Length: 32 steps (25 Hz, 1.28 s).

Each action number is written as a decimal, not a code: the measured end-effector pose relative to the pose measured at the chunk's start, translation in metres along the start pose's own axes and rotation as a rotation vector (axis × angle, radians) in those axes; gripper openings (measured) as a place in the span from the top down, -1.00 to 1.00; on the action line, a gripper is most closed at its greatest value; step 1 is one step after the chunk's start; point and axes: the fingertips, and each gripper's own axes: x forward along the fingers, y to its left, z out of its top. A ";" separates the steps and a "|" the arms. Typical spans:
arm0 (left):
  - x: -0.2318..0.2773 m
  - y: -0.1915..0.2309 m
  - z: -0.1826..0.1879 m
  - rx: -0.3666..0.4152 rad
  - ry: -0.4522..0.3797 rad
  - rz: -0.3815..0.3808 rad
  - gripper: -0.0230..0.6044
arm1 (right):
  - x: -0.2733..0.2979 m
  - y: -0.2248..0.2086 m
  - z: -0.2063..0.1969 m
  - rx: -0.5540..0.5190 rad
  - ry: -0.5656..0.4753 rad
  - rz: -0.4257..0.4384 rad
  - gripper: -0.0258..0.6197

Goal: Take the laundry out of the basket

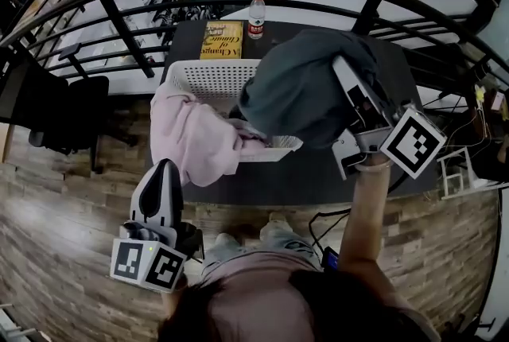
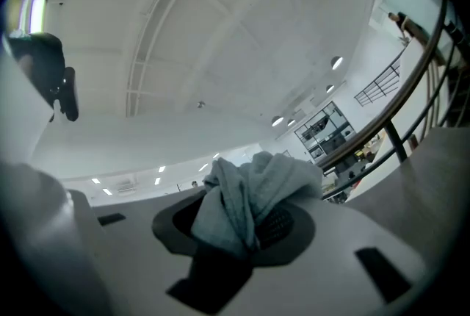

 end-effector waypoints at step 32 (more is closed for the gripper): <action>0.067 -0.194 -0.074 0.016 0.085 -0.067 0.93 | -0.159 -0.111 0.157 -0.071 -0.203 0.007 0.47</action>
